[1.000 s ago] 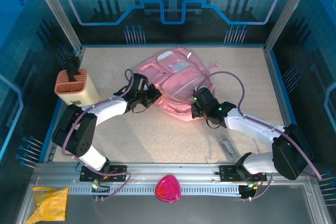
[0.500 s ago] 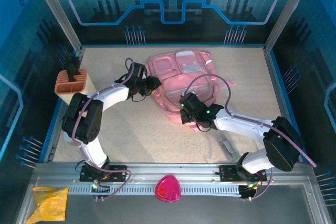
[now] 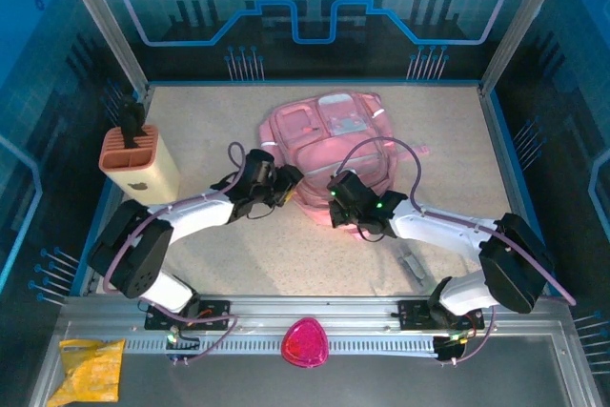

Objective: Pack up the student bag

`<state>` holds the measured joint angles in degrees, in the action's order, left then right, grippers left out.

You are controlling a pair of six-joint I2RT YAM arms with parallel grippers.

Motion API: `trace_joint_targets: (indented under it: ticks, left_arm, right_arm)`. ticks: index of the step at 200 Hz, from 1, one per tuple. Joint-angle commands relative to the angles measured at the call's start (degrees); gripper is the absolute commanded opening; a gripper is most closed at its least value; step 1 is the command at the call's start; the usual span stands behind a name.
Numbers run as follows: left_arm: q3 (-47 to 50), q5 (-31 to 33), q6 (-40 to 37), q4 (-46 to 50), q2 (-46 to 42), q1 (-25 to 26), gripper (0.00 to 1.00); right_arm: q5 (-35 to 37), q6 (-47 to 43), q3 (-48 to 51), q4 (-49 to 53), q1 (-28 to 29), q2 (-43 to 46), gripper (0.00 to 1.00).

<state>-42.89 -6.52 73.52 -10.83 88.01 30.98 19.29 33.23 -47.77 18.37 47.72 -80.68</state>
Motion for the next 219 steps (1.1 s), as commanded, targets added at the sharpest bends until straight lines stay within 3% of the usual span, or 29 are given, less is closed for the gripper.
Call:
trace_joint_targets:
  ticks: [1, 60, 121, 172, 219]
  left_arm:
    - [-1.2, 4.0, 6.2, -4.1, 2.0, 3.1, 0.48]
    - [-1.3, 9.4, 12.3, -4.0, 5.4, 7.4, 0.34]
    - [-2.7, 15.3, 9.6, -1.2, 4.8, 8.5, 0.0]
    - [-4.0, 18.7, 6.0, 4.3, 2.7, 7.3, 0.0]
    - [-3.9, 17.5, 5.0, 4.7, 1.5, 4.9, 0.0]
  right_arm:
    - [-0.2, 0.9, 0.5, 0.5, 1.0, 0.9, 0.0]
    - [-0.5, 1.2, 0.5, -1.2, 0.9, -0.1, 0.0]
    - [2.2, 0.5, -0.2, -0.1, 0.5, -0.7, 0.0]
    - [3.4, -1.7, 3.3, 2.0, -2.9, 3.4, 0.0]
    - [1.8, -6.3, 4.8, 1.3, -9.1, 4.3, 0.0]
